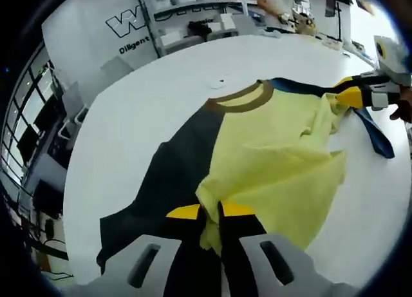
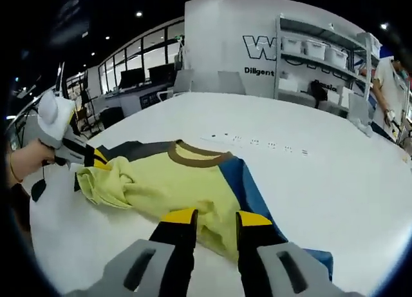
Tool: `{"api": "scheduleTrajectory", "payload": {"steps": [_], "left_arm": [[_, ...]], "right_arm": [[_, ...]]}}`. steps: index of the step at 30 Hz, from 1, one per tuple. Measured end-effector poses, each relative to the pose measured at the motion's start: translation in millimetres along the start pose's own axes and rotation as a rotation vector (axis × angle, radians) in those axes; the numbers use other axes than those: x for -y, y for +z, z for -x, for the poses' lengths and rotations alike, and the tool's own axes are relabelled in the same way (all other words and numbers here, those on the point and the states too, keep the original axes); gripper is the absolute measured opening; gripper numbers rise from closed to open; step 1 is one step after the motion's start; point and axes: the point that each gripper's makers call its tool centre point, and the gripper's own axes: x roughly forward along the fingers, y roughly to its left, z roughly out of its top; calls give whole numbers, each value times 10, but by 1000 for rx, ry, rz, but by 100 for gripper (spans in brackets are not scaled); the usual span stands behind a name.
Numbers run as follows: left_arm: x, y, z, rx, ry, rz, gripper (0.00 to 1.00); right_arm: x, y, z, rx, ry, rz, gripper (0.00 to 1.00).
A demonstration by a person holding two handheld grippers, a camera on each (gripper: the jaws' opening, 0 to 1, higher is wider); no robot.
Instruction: Fold the garment on the visible template until the final outline fits inside the template.
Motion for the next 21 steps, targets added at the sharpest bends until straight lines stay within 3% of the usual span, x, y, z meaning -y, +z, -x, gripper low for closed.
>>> {"api": "scheduleTrajectory", "payload": {"steps": [3,5,7,16,21], "left_arm": [[-2,-3,-3,-1,0,9,10],[6,-9,-2,-1,-2,11,10],[9,-12,-7,-2,-5,18,10],[4,-14,-24,-2,-11,27,9],[16,-13,-22,-1,-16,24,9]], "right_arm": [[-36,9,45,10,4,-7,19],[-306,-87,131,2,54,5,19],[-366,-139,118,-11,67,-7,20],[-469,-365,-31,-56,87,-79,19],[-453,-398,-149,-52,88,-109,11]]}}
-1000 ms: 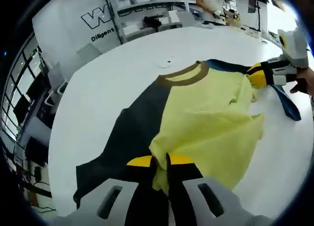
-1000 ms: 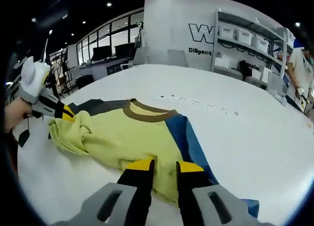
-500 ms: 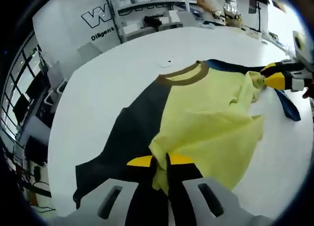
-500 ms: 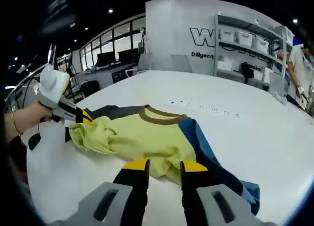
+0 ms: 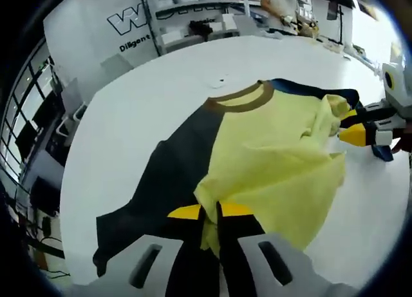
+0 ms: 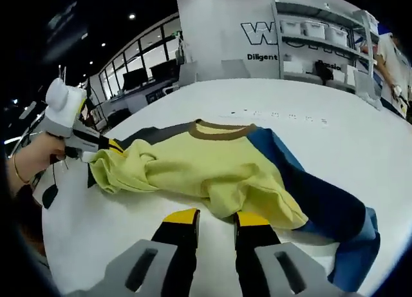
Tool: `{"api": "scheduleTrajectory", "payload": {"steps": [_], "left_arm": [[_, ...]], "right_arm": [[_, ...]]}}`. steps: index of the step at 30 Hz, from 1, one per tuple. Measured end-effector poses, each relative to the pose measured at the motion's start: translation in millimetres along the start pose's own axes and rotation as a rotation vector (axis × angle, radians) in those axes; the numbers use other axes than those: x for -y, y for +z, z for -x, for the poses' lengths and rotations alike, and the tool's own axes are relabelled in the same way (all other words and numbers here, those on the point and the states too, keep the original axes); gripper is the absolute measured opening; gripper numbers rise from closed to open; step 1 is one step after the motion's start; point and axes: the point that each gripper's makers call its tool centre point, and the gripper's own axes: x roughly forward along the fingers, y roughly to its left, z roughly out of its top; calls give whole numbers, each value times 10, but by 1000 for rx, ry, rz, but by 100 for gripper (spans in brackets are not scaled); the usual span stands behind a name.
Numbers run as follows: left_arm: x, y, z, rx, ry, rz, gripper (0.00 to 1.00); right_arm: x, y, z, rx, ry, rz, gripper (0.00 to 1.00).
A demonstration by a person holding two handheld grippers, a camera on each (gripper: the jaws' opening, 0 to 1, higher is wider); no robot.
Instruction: Fold the garment on the visible template until the final outline fits inside the template.
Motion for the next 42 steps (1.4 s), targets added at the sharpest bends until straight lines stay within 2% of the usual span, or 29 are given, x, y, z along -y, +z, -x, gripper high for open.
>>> {"api": "scheduleTrajectory", "payload": {"steps": [4,10,14,20,22,24,27,32,36,42], "left_arm": [[-36,4,31,3,1,8,14],[-77,15,150,15,-10,14,20],[-47,35,258,44,-29,5,22],[-24,-65,482,77,-37,10,25],[43,-157,595,92,-67,35,25],[157,-164,684,136,-103,30,26],[283,-194,775,156,-133,12,28],[440,-180,769,179,-180,17,31],[529,-196,751,183,-187,0,39],[613,-245,585,175,-174,43,39]], "right_arm": [[17,17,2,4,-9,35,0],[-50,168,69,45,13,64,0],[-92,240,105,57,22,71,0],[-96,284,130,65,23,71,0],[-88,283,132,65,20,68,0],[-85,277,130,63,20,62,0],[-89,277,129,62,19,65,0],[-99,274,121,58,21,66,0],[-103,278,130,59,23,64,0],[-89,251,130,52,25,57,0]]}}
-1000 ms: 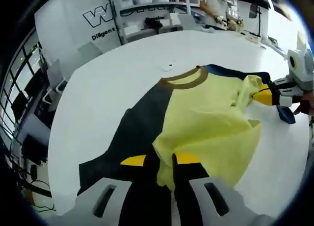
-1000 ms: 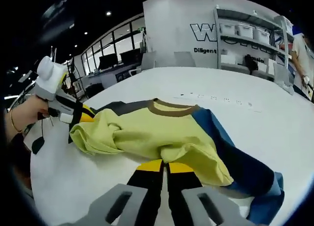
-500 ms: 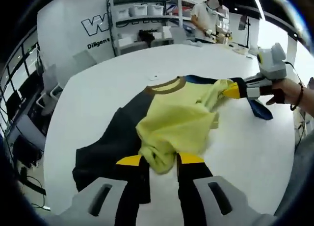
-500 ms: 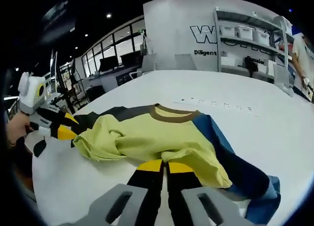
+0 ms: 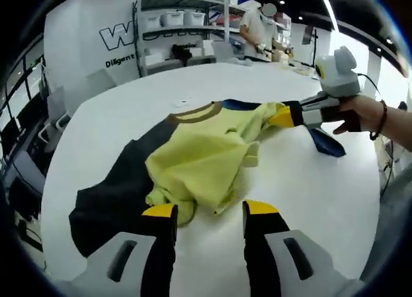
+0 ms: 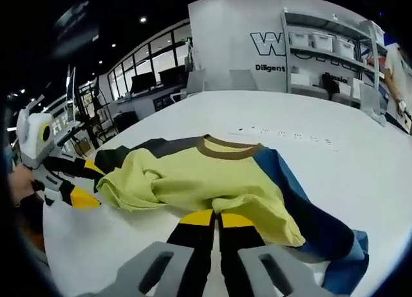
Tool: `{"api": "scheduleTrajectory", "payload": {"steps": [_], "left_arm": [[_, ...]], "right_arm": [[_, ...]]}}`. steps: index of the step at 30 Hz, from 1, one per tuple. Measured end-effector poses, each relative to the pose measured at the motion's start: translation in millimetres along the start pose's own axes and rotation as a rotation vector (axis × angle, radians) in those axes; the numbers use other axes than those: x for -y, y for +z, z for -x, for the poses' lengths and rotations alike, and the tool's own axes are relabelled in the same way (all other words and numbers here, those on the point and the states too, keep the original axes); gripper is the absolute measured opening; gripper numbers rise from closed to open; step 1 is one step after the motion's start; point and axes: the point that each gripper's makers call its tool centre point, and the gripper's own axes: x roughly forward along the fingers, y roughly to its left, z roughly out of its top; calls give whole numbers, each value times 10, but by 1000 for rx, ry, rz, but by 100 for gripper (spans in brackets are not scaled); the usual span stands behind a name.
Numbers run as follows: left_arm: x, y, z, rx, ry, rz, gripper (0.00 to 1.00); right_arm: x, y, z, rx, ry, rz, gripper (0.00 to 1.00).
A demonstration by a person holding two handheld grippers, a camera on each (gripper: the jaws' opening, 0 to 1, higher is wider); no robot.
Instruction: Fold the garment on the visible template until the final outline fits inside the template.
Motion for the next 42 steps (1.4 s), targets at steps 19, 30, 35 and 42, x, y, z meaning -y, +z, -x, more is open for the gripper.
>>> {"api": "scheduleTrajectory", "payload": {"steps": [19,30,35,42], "left_arm": [[7,-90,-53,-24,8,119,2],[-195,143,295,31,54,59,2],[-304,226,372,37,83,49,2],[-336,279,533,21,85,24,2]], "right_arm": [[-114,39,185,4,53,30,0],[-213,387,362,63,141,-30,0],[-244,559,467,61,214,-172,0],[-260,551,700,50,246,-215,0]]}}
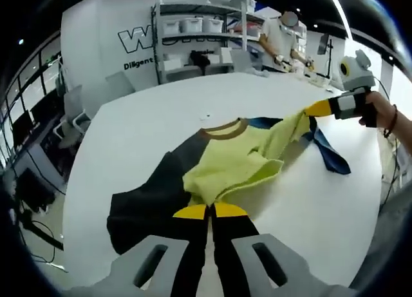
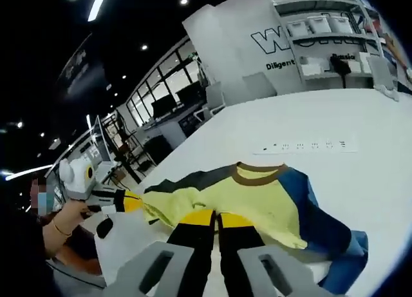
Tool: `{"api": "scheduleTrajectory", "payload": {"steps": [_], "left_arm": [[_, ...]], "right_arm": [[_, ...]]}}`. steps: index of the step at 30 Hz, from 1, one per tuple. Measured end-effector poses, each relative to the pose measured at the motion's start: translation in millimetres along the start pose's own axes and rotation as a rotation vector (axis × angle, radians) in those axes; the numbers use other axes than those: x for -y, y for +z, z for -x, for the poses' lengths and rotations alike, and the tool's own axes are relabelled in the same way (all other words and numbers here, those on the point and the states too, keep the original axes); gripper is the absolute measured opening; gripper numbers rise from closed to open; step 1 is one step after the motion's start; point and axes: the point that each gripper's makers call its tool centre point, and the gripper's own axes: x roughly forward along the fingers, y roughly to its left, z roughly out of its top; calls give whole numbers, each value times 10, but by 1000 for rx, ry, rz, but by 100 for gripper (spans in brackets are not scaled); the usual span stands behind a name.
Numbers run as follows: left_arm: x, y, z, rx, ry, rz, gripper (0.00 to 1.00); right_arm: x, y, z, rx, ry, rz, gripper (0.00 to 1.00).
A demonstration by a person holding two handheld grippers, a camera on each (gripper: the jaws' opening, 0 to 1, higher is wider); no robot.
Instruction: Fold the garment on the visible template until the final outline fits inside the template.
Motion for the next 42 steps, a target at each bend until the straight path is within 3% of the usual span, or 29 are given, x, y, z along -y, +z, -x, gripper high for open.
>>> {"api": "scheduleTrajectory", "payload": {"steps": [11,18,22,31,38,42], "left_arm": [[248,-169,304,-89,-97,-114,2],[319,-276,548,-117,-104,-182,2],[419,-485,696,-181,-133,-211,2],[641,-1010,818,-307,-194,-274,2],[766,-1289,899,-354,-216,-266,2],[848,-1449,982,-412,-215,-345,2]], "right_arm": [[-140,-248,404,-83,8,1,0],[-244,-453,657,-166,17,10,0],[-188,-668,770,-246,-29,1,0],[-40,-862,765,-242,-60,-66,0],[98,-1071,700,-293,-95,-72,0],[204,-1159,625,-305,-111,-71,0]]}}
